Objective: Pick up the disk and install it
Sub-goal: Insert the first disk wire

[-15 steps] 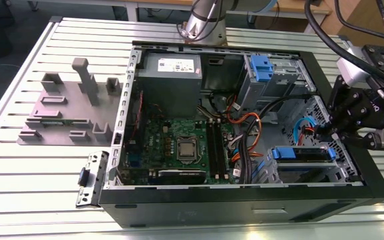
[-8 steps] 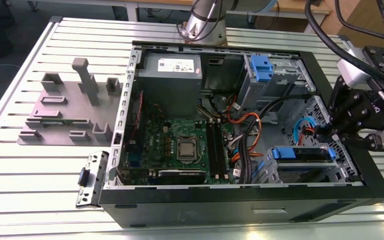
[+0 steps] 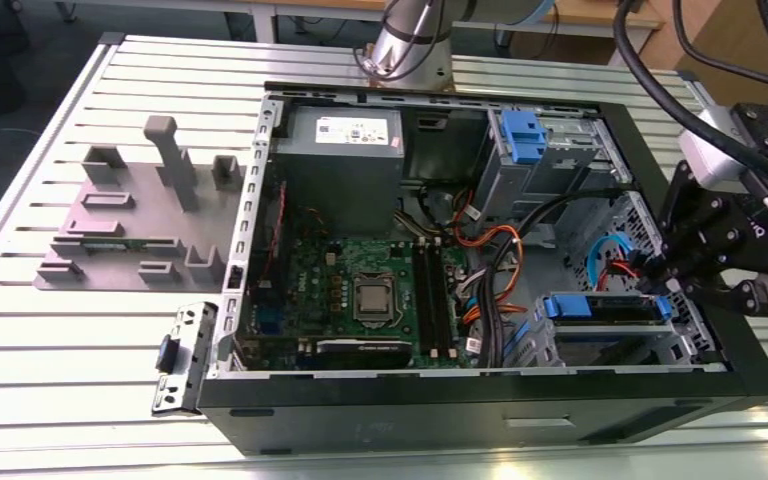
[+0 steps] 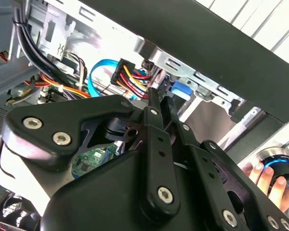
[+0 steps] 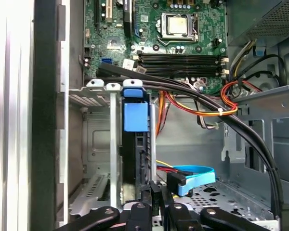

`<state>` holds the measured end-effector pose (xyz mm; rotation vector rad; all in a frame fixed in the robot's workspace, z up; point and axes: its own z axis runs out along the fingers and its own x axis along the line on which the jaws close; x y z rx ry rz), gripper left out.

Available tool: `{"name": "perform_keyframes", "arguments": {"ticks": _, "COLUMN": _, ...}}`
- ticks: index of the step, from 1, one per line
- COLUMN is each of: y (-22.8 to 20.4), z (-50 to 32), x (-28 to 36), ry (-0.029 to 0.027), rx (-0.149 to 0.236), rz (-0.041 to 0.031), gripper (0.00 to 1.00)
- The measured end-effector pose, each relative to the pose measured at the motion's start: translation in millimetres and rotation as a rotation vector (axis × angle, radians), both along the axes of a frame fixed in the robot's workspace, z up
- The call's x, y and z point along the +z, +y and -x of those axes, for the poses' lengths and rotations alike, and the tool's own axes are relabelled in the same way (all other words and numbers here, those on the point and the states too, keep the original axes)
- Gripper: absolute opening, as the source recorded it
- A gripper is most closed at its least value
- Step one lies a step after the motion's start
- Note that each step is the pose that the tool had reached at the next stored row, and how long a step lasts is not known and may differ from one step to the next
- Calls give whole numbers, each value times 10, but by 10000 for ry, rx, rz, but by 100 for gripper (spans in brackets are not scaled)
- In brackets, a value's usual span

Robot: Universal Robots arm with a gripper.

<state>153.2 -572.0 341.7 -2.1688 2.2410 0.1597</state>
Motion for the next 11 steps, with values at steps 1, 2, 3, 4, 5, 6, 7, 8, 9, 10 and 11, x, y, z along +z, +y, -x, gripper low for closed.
{"name": "perform_keyframes", "arguments": {"ticks": 1, "y": -13, "z": 6, "x": 0, "ry": 0, "rx": 1, "rz": -2, "gripper": 19}}
{"name": "perform_keyframes", "arguments": {"ticks": 2, "y": -24, "z": 12, "x": 0, "ry": 0, "rx": 0, "rz": -1, "gripper": 19}}
{"name": "perform_keyframes", "arguments": {"ticks": 3, "y": -32, "z": 18, "x": -1, "ry": 0, "rx": 1, "rz": -2, "gripper": 19}}
{"name": "perform_keyframes", "arguments": {"ticks": 4, "y": -37, "z": 24, "x": -1, "ry": 0, "rx": 0, "rz": -2, "gripper": 19}}
{"name": "perform_keyframes", "arguments": {"ticks": 5, "y": -40, "z": 31, "x": -3, "ry": 0, "rx": 1, "rz": -2, "gripper": 19}}
{"name": "perform_keyframes", "arguments": {"ticks": 6, "y": -43, "z": 37, "x": -6, "ry": 0, "rx": 0, "rz": -4, "gripper": 19}}
{"name": "perform_keyframes", "arguments": {"ticks": 7, "y": -44, "z": 42, "x": -8, "ry": 0, "rx": 1, "rz": -1, "gripper": 19}}
{"name": "perform_keyframes", "arguments": {"ticks": 8, "y": -45, "z": 46, "x": -10, "ry": 0, "rx": 1, "rz": 0, "gripper": 19}}
{"name": "perform_keyframes", "arguments": {"ticks": 9, "y": -45, "z": 50, "x": -14, "ry": 0, "rx": 1, "rz": -1, "gripper": 19}}
{"name": "perform_keyframes", "arguments": {"ticks": 10, "y": -45, "z": 54, "x": -19, "ry": 0, "rx": 1, "rz": -2, "gripper": 19}}
{"name": "perform_keyframes", "arguments": {"ticks": 11, "y": -45, "z": 60, "x": -24, "ry": 0, "rx": 1, "rz": -1, "gripper": 19}}
